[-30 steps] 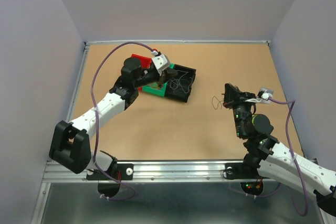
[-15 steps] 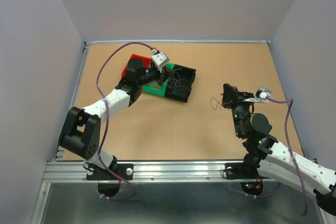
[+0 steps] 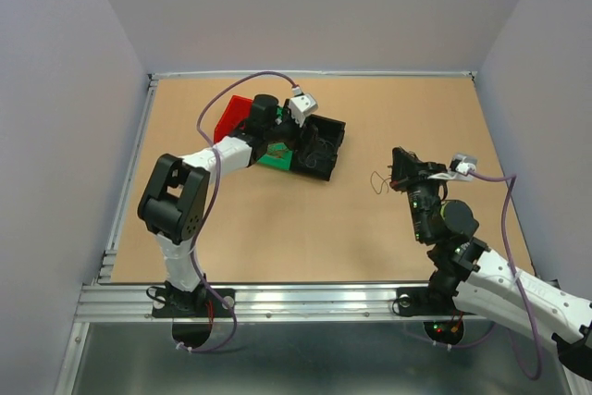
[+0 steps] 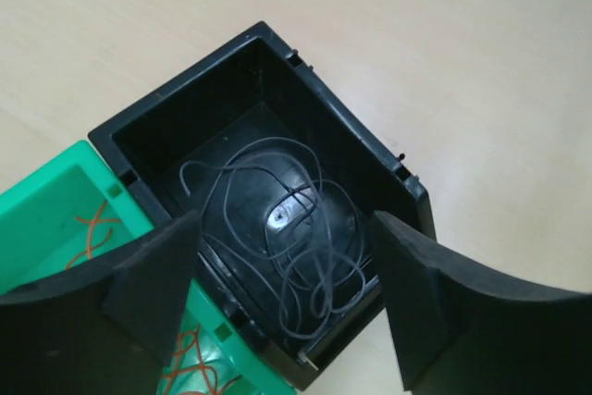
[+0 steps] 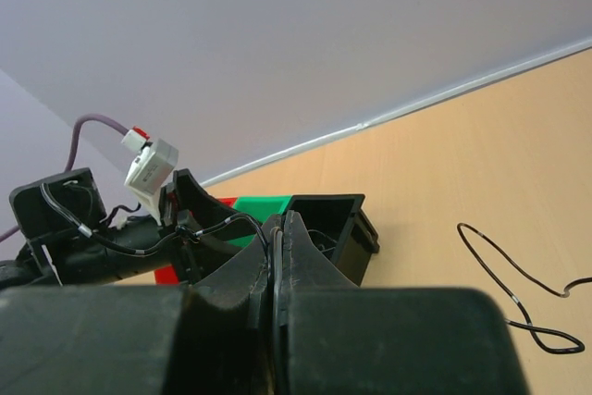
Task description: Untangle the cables
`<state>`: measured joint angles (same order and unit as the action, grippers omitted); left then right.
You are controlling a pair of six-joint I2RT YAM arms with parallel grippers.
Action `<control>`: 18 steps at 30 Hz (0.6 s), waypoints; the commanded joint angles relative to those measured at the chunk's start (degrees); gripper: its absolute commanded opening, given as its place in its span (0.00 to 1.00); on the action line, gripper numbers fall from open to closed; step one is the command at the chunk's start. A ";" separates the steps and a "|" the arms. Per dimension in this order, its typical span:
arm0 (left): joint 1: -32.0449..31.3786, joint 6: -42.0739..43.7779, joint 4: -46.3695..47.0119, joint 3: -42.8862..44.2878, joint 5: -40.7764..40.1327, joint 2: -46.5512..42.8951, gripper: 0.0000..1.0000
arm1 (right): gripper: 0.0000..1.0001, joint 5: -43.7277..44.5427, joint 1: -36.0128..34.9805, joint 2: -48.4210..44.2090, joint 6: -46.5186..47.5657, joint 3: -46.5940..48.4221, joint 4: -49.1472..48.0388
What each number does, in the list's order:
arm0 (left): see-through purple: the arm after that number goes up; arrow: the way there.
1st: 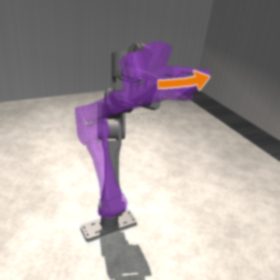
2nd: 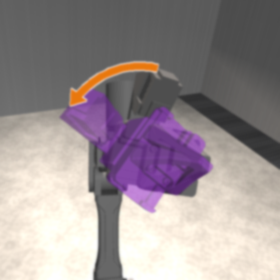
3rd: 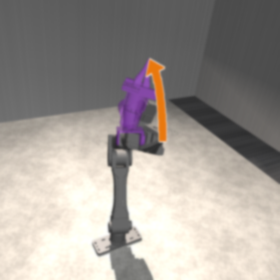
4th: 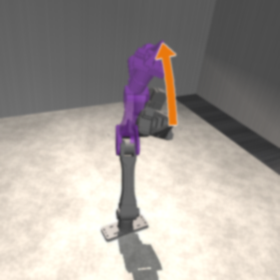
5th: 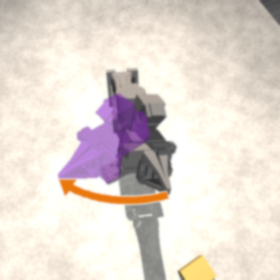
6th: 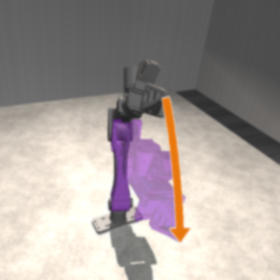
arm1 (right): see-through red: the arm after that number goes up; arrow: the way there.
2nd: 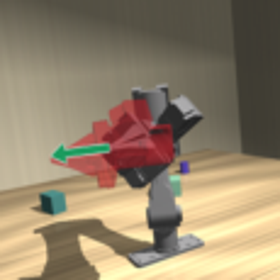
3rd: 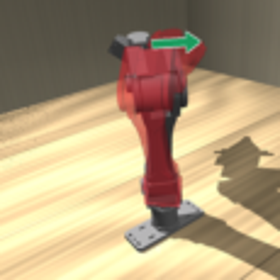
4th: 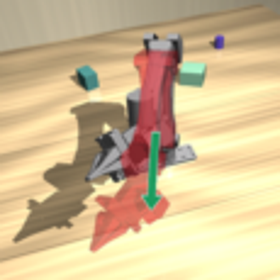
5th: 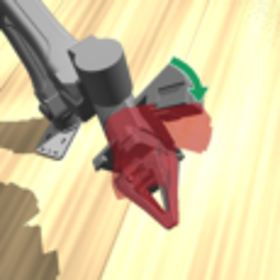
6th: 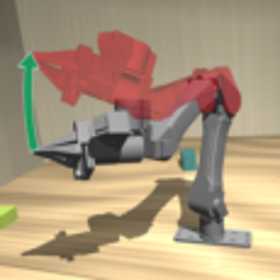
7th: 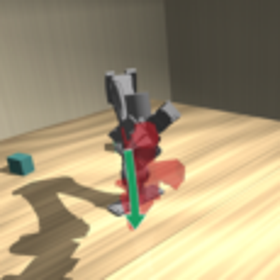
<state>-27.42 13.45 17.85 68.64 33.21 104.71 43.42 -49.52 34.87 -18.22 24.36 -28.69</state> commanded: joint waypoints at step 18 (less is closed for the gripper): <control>-9.22 15.18 0.36 -13.18 12.75 -23.59 0.98 | 0.01 -34.87 -0.14 12.85 4.24 4.56 -4.97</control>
<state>-33.10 21.71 22.87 55.88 40.34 82.00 20.27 -49.52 47.75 -16.36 24.93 -28.49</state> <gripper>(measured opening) 0.969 0.023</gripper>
